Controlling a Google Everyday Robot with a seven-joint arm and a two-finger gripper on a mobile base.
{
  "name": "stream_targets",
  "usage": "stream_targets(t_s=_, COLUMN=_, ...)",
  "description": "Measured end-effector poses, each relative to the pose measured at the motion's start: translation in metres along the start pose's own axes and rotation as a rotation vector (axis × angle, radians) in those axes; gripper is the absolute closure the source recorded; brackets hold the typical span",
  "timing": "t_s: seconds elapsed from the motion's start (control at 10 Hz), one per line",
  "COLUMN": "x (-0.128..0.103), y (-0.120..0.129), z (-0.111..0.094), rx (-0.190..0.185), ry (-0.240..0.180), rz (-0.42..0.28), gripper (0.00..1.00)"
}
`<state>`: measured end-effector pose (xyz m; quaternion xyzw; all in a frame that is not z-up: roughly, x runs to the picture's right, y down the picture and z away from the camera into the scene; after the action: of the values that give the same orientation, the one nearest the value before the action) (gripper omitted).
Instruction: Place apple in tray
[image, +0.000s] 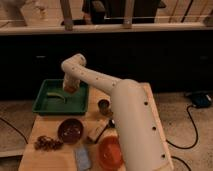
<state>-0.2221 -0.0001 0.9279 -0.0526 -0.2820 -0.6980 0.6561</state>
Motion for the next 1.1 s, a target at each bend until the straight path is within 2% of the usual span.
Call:
stream_targets(t_s=0.2, x=-0.0002, y=0.0001, z=0.0002, rx=-0.001, ry=0.001, rz=-0.001, gripper=0.31)
stream_targets(t_s=0.3, x=-0.0001, y=0.0001, z=0.0002, rx=-0.001, ry=0.001, rz=-0.001, gripper=0.24)
stream_targets(t_s=0.4, x=-0.0002, y=0.0002, z=0.0003, rx=-0.001, ry=0.0, rz=-0.002, gripper=0.21)
stream_targets(t_s=1.1, x=-0.0008, y=0.0016, z=-0.0002, rx=-0.001, ry=-0.002, rz=-0.006, gripper=0.2)
